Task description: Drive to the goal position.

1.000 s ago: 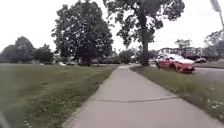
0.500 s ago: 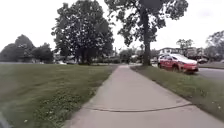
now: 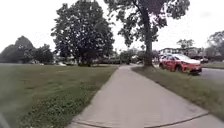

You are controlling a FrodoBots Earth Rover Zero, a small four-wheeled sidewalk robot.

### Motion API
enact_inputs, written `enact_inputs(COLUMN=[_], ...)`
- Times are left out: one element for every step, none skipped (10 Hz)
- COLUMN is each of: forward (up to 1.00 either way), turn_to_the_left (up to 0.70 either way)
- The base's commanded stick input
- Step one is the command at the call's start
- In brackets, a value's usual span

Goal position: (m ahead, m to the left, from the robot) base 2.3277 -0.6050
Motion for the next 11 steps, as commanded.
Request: enact_inputs(forward=[0.70,0.70,0.70,0.70,0.70,0.70,0.70,0.70,0.70,0.70,0.70], turn_to_the_left=[-0.35,-0.17,0.00,0.00,0.00,0.00,0.00,0.00,0.00,0.00,0.00])
